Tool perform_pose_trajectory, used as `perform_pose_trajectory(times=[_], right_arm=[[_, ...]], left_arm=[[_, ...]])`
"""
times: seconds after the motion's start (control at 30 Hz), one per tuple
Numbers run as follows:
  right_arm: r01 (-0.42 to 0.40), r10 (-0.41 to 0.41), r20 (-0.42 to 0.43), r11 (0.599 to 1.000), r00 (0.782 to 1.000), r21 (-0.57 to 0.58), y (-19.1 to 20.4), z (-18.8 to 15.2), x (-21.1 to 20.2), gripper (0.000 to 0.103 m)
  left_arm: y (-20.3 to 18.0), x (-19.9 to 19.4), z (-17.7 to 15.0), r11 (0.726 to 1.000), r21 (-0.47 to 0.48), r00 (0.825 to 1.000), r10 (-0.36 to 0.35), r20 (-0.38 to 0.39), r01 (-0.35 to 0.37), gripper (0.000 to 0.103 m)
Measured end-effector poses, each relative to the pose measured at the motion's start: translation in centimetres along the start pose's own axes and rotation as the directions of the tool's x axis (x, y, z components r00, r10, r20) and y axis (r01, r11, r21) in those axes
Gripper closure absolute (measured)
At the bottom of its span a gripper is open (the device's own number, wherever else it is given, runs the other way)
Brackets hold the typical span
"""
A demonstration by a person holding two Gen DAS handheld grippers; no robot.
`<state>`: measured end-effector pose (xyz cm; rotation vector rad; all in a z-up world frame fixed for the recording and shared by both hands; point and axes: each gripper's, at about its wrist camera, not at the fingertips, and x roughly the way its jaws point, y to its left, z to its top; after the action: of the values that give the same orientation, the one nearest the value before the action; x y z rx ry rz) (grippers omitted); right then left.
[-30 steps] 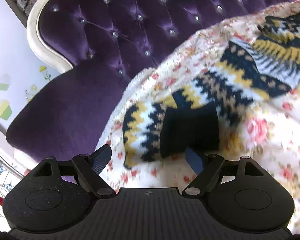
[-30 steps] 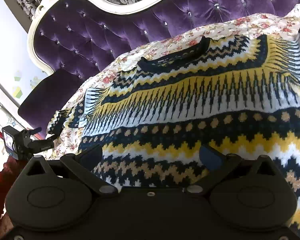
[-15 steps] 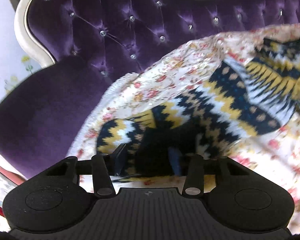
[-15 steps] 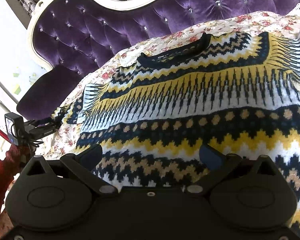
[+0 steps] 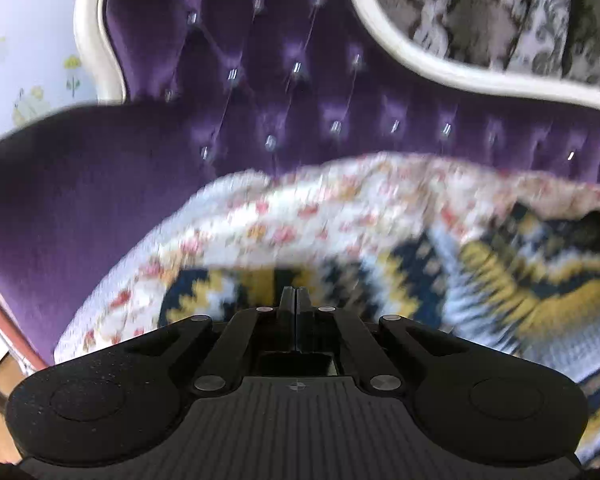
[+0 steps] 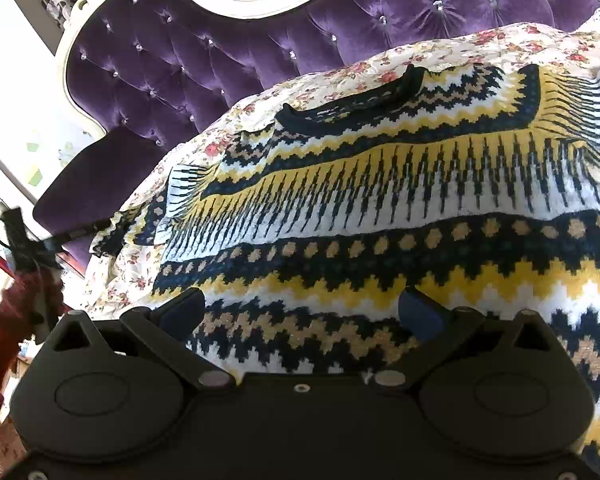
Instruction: Fold small clothes
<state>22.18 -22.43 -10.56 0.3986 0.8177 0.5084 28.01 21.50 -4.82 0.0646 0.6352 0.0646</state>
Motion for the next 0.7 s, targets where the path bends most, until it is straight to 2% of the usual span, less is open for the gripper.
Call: perform_pose_trajectory(times=[0.07,0.13,0.17,0.2,0.23,0.3,0.4,0.47,0.53,0.63,0.67,0.7], right_arm=[[-0.007,0.007,0.001,1.0,1.0,0.0,0.1,0.0,-0.2,0.0],[-0.01,0.01,0.004,1.0,1.0,-0.006,0.3,-0.1,-0.4,0.0],[-0.012,0.012,0.006,1.0,1.0,-0.008,0.3,-0.1,-0.5,0.0],[-0.014,0.014,0.007,1.0,1.0,-0.01,0.4,-0.1,-0.5,0.0],[-0.015,0.015,0.007,1.0,1.0,-0.01,0.4,0.0,-0.5,0.0],[-0.017,0.017,0.006,1.0,1.0,-0.009,0.4,0.0,-0.6,0.0],[-0.015,0.015,0.005,1.0,1.0,-0.006,0.2,0.0,-0.6,0.0],[-0.014,0.014,0.004,1.0,1.0,-0.001,0.2,0.1,-0.6,0.0],[-0.015,0.015,0.005,1.0,1.0,0.0,0.2,0.1,-0.6,0.0],[-0.016,0.016,-0.001,1.0,1.0,-0.004,0.3,0.0,-0.4,0.0],[-0.016,0.015,-0.004,1.0,1.0,-0.006,0.4,-0.1,-0.3,0.0],[-0.014,0.014,-0.008,1.0,1.0,-0.01,0.5,-0.1,-0.2,0.0]], left_arm=[[-0.7,-1.0,1.0,1.0,0.027,1.0,-0.001,0.029,0.001,0.103],[-2.0,-1.1,1.4,0.995,0.097,0.999,0.023,0.029,-0.026,0.096],[-2.8,-0.8,1.2,0.988,0.145,0.998,0.057,0.021,-0.059,0.088],[-3.5,-0.5,0.8,0.98,0.178,0.996,0.089,0.019,-0.091,0.059],[-4.0,-0.1,0.3,0.973,0.204,0.994,0.11,0.018,-0.111,0.037],[-4.8,0.9,-0.8,0.967,0.228,0.993,0.117,0.0,-0.114,0.035],[-5.1,2.7,-2.2,0.962,0.247,0.988,0.14,-0.069,-0.119,0.035],[-4.6,3.3,-2.7,0.964,0.218,0.982,0.173,-0.07,-0.154,0.035],[-3.7,3.2,-3.0,0.973,0.173,0.984,0.165,-0.069,-0.151,0.035],[-3.0,3.9,-3.3,0.973,0.165,0.978,0.181,-0.104,-0.162,0.035],[-2.7,4.2,-3.4,0.976,0.156,0.979,0.169,-0.116,-0.15,0.037],[-2.5,4.2,-3.5,0.982,0.135,0.983,0.144,-0.117,-0.128,0.048]])
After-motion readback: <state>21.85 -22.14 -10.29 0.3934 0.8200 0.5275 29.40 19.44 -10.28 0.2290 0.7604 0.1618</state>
